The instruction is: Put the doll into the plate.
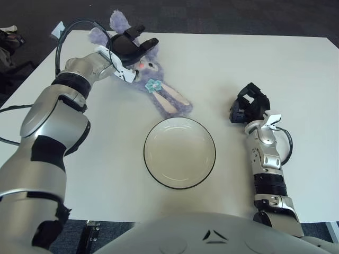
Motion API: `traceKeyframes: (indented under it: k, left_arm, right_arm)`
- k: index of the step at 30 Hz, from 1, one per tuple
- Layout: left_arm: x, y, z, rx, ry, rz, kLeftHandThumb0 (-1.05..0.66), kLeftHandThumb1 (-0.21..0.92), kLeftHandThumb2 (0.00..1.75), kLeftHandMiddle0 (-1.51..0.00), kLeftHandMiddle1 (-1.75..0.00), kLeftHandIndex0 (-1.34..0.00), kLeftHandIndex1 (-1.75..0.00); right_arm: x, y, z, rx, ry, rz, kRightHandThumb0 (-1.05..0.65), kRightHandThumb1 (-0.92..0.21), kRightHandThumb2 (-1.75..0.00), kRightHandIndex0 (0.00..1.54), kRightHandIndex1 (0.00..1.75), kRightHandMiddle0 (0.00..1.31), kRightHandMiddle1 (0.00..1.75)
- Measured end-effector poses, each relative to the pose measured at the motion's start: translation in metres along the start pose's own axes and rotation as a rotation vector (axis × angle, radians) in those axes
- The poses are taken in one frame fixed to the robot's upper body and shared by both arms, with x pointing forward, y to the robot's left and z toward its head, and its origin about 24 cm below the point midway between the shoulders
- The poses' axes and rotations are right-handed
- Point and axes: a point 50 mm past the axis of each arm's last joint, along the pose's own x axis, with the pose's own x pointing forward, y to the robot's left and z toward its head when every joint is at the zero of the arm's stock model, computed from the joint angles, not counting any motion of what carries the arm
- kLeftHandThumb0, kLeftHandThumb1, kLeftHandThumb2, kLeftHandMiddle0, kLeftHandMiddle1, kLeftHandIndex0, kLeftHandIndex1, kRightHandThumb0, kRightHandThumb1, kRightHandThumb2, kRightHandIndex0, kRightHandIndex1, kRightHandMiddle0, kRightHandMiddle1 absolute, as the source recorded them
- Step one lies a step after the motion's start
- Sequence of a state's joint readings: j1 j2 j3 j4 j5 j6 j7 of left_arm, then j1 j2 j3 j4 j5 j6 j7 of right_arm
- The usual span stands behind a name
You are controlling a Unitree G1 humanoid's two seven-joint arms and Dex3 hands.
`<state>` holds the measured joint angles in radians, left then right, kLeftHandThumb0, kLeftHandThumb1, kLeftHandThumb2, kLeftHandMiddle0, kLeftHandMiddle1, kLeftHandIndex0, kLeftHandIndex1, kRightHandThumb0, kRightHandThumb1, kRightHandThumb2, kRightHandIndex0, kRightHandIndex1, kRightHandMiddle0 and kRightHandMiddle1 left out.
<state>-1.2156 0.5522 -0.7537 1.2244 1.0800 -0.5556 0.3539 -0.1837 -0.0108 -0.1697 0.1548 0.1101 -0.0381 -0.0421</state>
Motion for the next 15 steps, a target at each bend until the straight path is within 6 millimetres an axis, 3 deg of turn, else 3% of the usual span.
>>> traceKeyframes:
  k: [15]
  left_arm:
    - [0.005, -0.012, 0.005, 0.011, 0.047, -0.096, -0.65, 0.41, 0.84, -0.06, -0.05, 0.0, -0.41]
  right_arm:
    - [-0.001, 0.0, 0.001, 0.002, -0.004, -0.002, -0.01, 0.09, -1.75, 0.93, 1.66, 0.7, 1.75]
